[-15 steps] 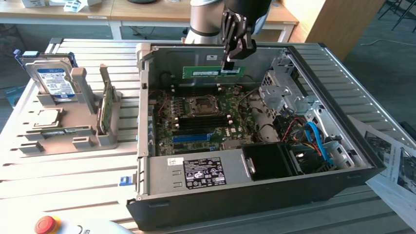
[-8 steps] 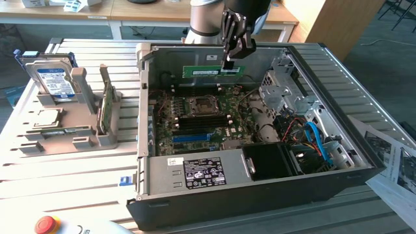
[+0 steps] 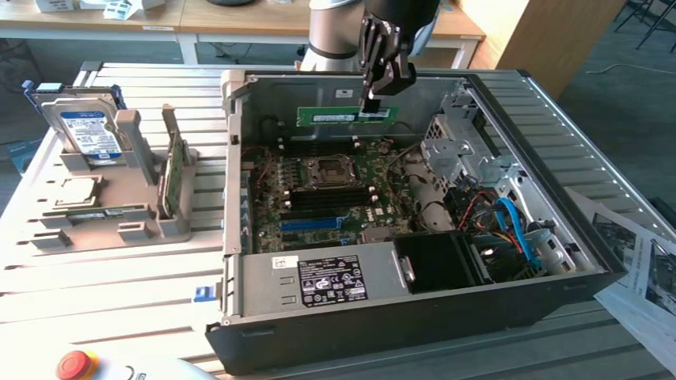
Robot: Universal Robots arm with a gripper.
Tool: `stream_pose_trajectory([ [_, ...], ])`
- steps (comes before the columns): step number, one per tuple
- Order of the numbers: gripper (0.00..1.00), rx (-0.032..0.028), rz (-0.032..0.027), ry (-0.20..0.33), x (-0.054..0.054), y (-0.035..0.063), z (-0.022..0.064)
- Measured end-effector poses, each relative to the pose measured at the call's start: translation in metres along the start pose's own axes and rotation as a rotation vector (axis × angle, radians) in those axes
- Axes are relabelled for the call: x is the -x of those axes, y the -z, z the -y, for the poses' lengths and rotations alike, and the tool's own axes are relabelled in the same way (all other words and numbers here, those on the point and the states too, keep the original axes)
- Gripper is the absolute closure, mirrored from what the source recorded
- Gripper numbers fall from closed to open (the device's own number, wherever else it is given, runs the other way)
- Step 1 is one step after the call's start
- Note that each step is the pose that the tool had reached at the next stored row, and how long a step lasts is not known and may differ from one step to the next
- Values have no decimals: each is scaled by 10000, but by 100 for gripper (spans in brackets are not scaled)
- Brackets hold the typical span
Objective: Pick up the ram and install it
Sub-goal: 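Insert the ram into the slot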
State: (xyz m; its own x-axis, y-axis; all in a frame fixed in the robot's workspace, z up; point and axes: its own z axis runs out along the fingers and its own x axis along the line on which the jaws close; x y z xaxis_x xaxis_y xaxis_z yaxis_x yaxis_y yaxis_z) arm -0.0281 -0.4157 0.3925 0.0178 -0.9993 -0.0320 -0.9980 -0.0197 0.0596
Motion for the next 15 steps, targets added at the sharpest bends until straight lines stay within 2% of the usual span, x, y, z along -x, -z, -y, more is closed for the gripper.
stream_pose_trajectory([
  [6, 88, 0, 1, 1, -1, -35, 2],
  [15, 88, -1, 1, 0, -5, -164, 10],
])
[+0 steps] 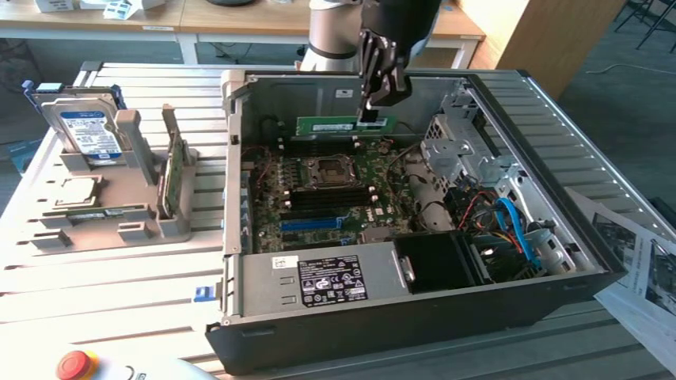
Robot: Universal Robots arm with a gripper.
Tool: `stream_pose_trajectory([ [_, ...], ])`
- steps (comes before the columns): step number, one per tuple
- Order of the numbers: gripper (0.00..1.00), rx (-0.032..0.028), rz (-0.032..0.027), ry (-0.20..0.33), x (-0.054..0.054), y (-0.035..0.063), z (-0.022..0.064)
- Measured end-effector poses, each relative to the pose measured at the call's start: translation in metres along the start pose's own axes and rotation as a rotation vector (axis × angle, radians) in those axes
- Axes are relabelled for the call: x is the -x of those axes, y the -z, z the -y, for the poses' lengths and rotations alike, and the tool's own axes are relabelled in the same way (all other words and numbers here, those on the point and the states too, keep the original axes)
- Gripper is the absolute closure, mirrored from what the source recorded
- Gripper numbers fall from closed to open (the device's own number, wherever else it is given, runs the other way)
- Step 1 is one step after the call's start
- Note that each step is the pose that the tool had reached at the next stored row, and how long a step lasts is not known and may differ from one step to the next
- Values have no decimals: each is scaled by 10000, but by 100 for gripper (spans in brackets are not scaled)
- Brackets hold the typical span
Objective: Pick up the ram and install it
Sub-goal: 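Insert the ram into the slot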
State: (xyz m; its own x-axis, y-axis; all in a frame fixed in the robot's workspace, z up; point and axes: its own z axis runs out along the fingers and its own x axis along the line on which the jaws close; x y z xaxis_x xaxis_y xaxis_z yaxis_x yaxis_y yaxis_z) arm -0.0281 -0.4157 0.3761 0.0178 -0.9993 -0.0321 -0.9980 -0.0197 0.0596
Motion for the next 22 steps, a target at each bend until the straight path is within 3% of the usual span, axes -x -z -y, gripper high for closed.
stream_pose_trajectory([
  [22, 88, 0, -1, 0, -13, -398, 23],
])
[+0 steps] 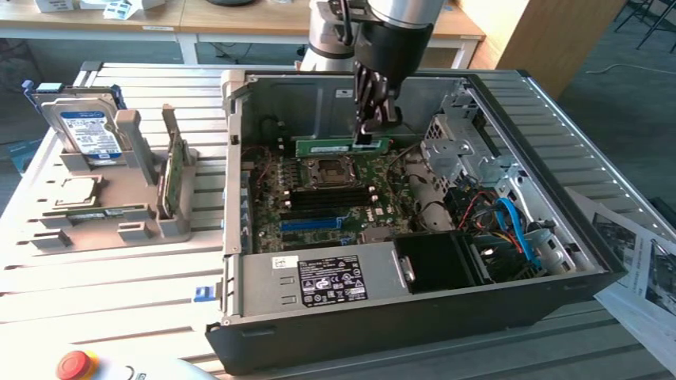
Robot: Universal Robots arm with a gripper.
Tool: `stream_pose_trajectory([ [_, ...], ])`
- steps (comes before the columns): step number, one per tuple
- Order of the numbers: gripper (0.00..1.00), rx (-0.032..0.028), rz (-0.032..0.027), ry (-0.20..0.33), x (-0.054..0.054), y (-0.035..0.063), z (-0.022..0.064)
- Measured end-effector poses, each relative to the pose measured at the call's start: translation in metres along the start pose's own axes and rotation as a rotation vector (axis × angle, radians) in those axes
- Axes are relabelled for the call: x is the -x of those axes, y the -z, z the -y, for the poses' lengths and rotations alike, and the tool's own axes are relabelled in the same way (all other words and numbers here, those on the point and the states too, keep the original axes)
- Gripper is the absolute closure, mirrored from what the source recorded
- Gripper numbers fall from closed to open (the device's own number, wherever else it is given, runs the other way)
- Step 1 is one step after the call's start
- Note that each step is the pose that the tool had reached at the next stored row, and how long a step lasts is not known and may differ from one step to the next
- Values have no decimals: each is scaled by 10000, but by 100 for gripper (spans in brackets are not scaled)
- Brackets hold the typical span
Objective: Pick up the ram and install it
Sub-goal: 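Insert the ram into the slot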
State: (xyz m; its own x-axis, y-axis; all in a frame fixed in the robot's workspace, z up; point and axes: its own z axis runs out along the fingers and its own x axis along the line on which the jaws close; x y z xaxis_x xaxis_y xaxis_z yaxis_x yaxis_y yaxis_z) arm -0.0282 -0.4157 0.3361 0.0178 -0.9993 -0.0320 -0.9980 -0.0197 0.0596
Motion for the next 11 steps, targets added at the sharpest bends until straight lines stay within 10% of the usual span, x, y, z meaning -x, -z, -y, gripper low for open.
stream_pose_trajectory([
  [11, 88, 0, 0, 0, -7, -200, 9],
])
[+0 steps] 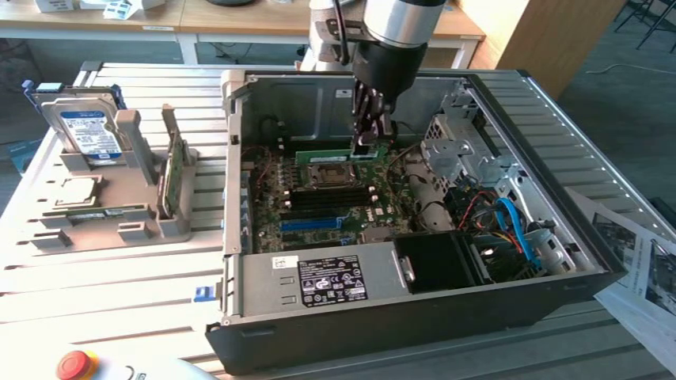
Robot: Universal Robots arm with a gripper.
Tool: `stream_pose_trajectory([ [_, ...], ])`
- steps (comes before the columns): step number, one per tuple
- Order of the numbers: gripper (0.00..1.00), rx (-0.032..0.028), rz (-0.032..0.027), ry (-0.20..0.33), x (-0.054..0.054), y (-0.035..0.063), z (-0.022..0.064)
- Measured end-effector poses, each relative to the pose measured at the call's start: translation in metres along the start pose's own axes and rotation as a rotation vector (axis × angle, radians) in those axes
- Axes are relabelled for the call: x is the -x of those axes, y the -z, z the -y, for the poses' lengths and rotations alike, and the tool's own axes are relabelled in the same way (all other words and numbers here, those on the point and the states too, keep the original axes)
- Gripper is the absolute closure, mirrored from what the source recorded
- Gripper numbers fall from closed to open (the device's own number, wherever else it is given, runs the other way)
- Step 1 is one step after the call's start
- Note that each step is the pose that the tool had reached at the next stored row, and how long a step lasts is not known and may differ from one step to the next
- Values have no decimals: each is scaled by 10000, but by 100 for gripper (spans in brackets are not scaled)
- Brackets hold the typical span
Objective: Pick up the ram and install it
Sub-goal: 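Insert the ram into the slot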
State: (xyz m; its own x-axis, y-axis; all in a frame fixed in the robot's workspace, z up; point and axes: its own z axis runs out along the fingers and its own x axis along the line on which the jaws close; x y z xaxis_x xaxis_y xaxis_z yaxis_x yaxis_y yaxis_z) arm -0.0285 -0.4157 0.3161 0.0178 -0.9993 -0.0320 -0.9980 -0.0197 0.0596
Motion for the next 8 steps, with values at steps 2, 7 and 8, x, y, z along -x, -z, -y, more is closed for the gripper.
stream_pose_trajectory([
  [2, 88, 0, 1, 0, -1, -36, 1],
  [7, 88, 0, 0, 0, -4, -127, 2],
  [8, 88, 0, 0, 0, -4, -146, 2],
])
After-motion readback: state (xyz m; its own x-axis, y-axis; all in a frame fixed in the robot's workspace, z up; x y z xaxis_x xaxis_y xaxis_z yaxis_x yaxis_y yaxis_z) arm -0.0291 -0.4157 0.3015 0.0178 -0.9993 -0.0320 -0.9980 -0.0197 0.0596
